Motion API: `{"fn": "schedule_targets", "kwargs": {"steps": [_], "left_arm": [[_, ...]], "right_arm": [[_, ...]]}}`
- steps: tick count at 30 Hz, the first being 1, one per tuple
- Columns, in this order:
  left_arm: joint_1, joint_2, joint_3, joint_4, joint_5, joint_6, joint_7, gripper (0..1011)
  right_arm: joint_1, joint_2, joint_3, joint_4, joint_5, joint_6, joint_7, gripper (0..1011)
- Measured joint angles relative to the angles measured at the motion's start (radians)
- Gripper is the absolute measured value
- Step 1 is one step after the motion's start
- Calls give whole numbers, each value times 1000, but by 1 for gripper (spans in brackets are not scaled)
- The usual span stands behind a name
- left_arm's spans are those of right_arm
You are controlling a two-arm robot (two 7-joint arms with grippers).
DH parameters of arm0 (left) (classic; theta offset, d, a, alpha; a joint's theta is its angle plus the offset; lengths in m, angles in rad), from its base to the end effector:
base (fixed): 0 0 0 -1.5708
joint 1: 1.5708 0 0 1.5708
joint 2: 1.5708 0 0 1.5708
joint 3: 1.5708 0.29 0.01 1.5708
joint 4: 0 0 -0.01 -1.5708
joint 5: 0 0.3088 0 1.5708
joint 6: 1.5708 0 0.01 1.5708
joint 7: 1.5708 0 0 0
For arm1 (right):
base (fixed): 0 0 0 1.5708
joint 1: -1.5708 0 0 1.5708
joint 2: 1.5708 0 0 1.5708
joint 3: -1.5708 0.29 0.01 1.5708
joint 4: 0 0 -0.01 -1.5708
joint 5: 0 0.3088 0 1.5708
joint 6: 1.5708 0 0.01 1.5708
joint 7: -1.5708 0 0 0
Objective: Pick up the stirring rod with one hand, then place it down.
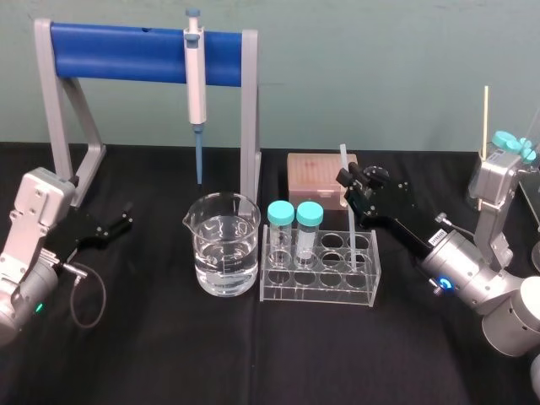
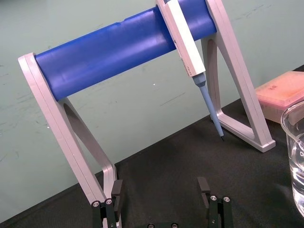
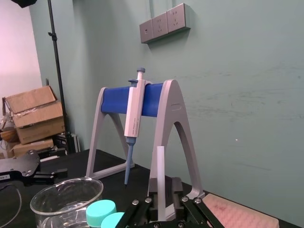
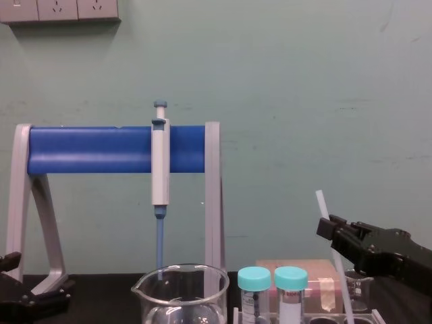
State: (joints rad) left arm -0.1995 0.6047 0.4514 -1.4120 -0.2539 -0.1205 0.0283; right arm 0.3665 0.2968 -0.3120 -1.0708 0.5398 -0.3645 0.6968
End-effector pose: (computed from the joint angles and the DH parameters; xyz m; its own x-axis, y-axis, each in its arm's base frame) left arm 0.3581 0.0827 -0.3023 0.2923 0.8803 0.3738 -0.9553 0.2873 0.0703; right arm 0.4173 -0.0490 -0.3263 0.7000 -0.7140 -0.0140 0.6994 0.6815 0.2152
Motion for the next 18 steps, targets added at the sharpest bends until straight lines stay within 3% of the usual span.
{"fn": "schedule_targets", "kwargs": {"steps": [18], "left_arm": [[0, 0, 0, 0, 0, 0, 0, 1000]], "right_arm": [[0, 0, 0, 0, 0, -1, 0, 720]]}}
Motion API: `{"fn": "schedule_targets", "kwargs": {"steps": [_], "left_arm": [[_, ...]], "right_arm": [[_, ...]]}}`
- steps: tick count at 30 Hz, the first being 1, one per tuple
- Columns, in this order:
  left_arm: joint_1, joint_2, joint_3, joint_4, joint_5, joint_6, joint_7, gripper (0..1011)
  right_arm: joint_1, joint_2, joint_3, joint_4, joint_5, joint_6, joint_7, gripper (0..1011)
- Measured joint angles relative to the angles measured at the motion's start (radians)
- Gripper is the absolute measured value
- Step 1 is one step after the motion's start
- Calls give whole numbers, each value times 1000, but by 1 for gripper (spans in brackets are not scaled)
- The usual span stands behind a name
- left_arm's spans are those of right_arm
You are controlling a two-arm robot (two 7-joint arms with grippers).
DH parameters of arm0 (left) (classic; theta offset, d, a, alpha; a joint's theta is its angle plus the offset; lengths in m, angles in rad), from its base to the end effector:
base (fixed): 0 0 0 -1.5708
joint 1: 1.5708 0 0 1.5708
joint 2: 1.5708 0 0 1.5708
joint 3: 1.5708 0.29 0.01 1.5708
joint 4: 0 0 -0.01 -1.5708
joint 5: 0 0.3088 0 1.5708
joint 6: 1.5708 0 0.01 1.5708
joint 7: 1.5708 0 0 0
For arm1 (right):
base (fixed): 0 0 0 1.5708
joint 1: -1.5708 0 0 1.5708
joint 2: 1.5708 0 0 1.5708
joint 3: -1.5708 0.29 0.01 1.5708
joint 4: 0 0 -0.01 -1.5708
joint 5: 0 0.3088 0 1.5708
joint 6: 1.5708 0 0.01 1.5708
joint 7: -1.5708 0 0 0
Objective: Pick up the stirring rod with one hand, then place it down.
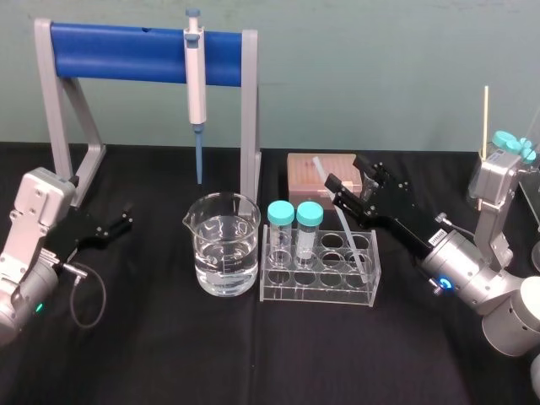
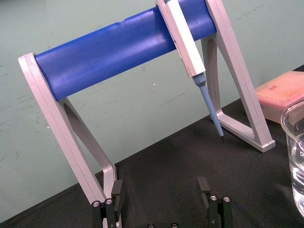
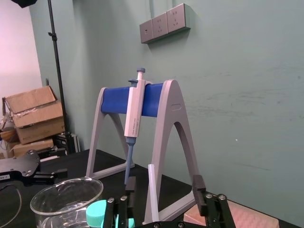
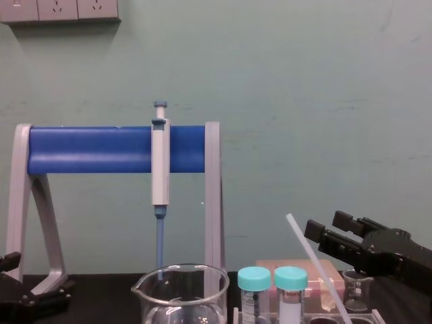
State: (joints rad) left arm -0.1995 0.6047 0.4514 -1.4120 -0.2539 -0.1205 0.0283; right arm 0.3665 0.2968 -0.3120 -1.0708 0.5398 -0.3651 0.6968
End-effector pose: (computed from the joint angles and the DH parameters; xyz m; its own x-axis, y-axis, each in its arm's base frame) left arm 0.3581 0.0827 -0.3023 0.2923 0.8803 0.3738 -0.9553 0.2873 0.0703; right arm 0.4173 -0.0490 -0.3263 0.7000 -0.7141 -0.0136 0.6994 0.6815 0.2156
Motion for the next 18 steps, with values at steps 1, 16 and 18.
{"fn": "schedule_targets", "kwargs": {"steps": [1, 16, 18], "left_arm": [[0, 0, 0, 0, 0, 0, 0, 1000], [0, 0, 0, 0, 0, 0, 0, 1000], [0, 0, 0, 0, 0, 0, 0, 1000]], "right_arm": [[0, 0, 0, 0, 0, 0, 0, 731], [0, 0, 0, 0, 0, 0, 0, 1003], [-2, 0, 0, -4, -5, 0, -9, 1003]]}}
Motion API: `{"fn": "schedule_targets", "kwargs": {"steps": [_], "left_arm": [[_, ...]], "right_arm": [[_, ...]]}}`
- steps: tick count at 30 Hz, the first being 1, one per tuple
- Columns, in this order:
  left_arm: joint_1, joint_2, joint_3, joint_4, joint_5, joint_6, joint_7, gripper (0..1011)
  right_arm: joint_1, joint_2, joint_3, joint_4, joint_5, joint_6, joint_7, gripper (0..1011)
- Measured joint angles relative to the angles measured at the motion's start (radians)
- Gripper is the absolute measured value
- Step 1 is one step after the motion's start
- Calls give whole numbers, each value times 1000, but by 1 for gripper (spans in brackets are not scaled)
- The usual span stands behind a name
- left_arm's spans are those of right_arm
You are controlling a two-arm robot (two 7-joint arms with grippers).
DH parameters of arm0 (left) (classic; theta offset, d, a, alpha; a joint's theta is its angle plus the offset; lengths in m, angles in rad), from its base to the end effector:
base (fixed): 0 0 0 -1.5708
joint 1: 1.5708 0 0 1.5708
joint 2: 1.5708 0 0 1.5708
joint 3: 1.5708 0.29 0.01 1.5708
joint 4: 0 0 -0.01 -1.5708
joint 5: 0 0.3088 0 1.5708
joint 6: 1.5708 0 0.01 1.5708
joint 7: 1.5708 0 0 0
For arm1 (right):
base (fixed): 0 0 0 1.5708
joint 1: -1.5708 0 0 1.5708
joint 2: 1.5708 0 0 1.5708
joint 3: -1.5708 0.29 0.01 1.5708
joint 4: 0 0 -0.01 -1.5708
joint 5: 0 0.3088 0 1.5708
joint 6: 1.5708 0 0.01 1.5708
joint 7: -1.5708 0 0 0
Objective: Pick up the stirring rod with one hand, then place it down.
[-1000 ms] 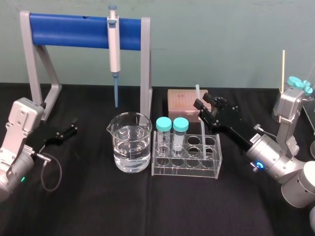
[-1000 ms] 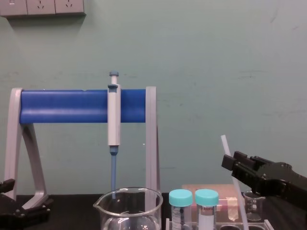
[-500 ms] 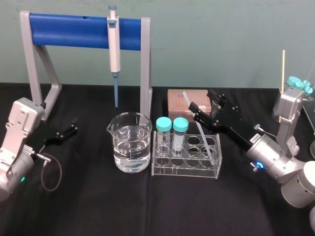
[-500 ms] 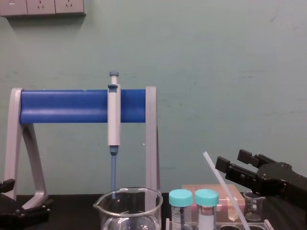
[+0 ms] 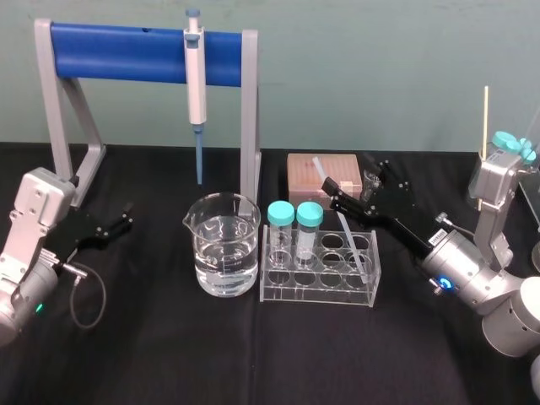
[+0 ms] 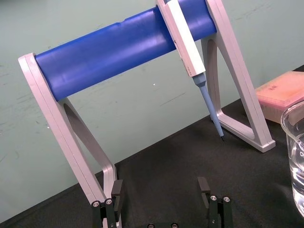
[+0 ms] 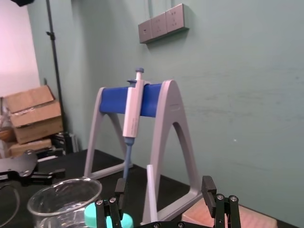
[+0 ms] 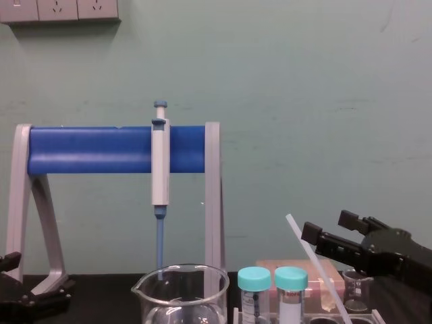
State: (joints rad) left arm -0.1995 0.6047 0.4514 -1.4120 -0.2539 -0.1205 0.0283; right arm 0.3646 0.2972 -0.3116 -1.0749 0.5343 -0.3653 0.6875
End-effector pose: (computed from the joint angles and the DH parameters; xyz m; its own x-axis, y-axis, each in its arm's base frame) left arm 0.3581 0.0827 -0.3023 0.2923 0.8803 0.3738 -0.9553 0.2873 0.0703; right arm 0.4169 -0.0487 -0.3258 0.6950 -0.7190 -0.0102 0.7038 0.6773 0.2142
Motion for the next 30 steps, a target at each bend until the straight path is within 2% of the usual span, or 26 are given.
{"fn": "schedule_targets", "kwargs": {"steps": [5, 9, 14, 17, 21, 30], "left_arm": [[0, 0, 0, 0, 0, 0, 0, 1000], [0, 0, 0, 0, 0, 0, 0, 1000], [0, 0, 0, 0, 0, 0, 0, 1000], [0, 0, 0, 0, 0, 0, 0, 1000], [0, 0, 0, 0, 0, 0, 0, 1000], [0, 0, 0, 0, 0, 0, 0, 1000]], "right_arm": [[-27, -1, 21, -52, -36, -18, -81, 1003], [-73, -9, 60, -121, -75, -39, -180, 1003], [-131, -11, 105, -192, -102, -29, -271, 1003], [-167, -10, 133, -228, -99, 2, -303, 1003], [-215, -7, 169, -263, -75, 68, -329, 1003], [-246, -21, 207, -264, -45, 158, -351, 1003]]}}
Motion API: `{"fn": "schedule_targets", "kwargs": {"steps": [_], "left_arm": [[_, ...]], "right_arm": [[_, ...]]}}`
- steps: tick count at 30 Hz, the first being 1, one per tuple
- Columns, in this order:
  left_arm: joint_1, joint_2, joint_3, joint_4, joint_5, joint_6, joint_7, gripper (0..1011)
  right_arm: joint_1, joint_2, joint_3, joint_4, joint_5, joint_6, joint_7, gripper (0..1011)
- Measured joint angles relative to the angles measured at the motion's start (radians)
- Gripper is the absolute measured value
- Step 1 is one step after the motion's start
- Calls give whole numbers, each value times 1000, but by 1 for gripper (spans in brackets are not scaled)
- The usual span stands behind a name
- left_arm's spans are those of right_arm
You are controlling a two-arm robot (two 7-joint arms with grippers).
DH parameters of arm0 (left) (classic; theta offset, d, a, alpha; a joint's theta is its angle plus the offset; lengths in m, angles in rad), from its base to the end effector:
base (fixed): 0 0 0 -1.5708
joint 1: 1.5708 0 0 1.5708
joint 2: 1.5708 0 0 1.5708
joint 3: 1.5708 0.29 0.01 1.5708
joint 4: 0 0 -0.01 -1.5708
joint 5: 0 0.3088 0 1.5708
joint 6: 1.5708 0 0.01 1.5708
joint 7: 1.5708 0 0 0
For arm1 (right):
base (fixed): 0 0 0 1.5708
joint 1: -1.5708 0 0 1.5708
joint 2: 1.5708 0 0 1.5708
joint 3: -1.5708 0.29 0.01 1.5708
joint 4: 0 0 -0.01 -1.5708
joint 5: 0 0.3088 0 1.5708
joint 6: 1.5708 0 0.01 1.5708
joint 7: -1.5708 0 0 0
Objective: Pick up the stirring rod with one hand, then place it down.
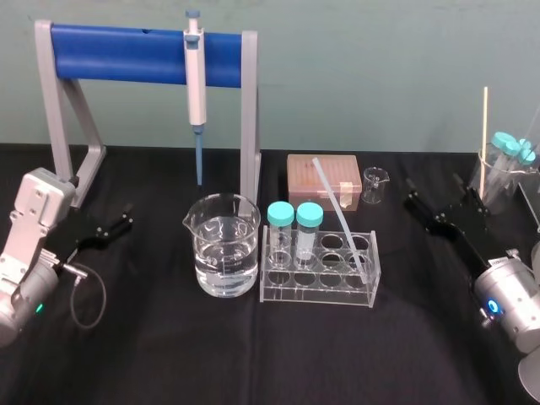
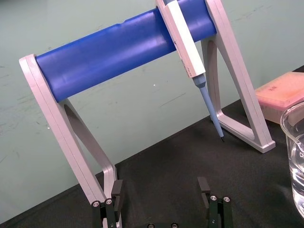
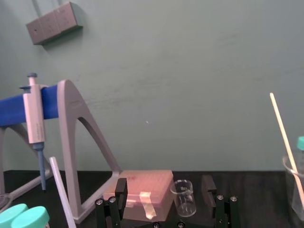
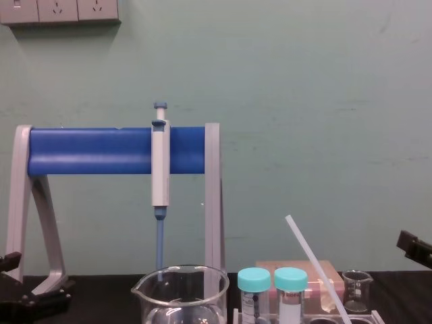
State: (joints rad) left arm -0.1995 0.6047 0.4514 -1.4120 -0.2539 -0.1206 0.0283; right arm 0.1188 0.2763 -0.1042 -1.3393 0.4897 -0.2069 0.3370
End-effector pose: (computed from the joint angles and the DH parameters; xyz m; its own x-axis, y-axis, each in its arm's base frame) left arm 0.3581 0.0827 -0.3023 0.2923 0.8803 0.3737 -0.9552 0.2873 0.0702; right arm 0.3577 -0.0703 -0.3257 0.3374 -0.9270 -0.1640 0.9387 0.3183 0.1321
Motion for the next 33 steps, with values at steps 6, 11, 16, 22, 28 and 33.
{"fn": "schedule_targets", "kwargs": {"steps": [6, 11, 16, 22, 28, 33], "left_arm": [[0, 0, 0, 0, 0, 0, 0, 1000], [0, 0, 0, 0, 0, 0, 0, 1000], [0, 0, 0, 0, 0, 0, 0, 1000], [0, 0, 0, 0, 0, 0, 0, 1000], [0, 0, 0, 0, 0, 0, 0, 1000], [0, 0, 0, 0, 0, 0, 0, 1000]], "right_arm": [[-1, -2, 4, 2, 1, 10, -3, 1003], [-2, -2, 3, 2, 2, 9, -3, 1003], [-2, -2, 3, 2, 3, 8, -3, 1003], [-2, -1, 2, 1, 3, 7, -3, 1003], [-2, -1, 2, 0, 3, 7, -3, 1003], [-2, 0, 2, 0, 2, 6, -3, 1003]]}}
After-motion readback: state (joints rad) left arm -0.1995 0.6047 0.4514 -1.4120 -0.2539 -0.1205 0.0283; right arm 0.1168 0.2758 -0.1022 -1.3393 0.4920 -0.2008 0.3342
